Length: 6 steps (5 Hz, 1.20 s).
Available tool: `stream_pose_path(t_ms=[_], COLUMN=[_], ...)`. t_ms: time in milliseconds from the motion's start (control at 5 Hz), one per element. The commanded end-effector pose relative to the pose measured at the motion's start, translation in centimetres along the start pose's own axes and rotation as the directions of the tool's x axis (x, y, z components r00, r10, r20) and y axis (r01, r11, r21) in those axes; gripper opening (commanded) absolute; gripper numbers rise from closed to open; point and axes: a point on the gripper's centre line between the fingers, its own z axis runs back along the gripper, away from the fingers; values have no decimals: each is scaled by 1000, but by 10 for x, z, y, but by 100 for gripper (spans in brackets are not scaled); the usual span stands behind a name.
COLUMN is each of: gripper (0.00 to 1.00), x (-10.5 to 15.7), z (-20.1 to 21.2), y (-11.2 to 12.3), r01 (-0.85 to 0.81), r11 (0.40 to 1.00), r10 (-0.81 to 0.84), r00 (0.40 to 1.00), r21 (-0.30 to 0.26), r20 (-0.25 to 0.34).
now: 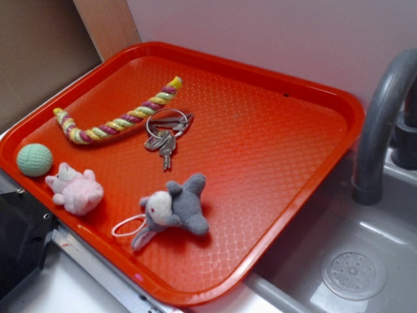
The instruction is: Grab the multicolored rope.
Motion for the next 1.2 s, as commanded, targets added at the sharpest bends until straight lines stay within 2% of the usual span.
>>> stream_pose_path(t_ms=[0,400,600,1000], gripper=[100,100,100,100], x=[0,30,43,55], z=[0,-34,-54,-87], y=[0,30,43,57], r01=[0,186,276,255], r11=[1000,982,961,960], r10=[0,-186,-277,-250], r00=[1000,982,961,967], r21=[0,-2,28,116], r20=[0,38,20,-56])
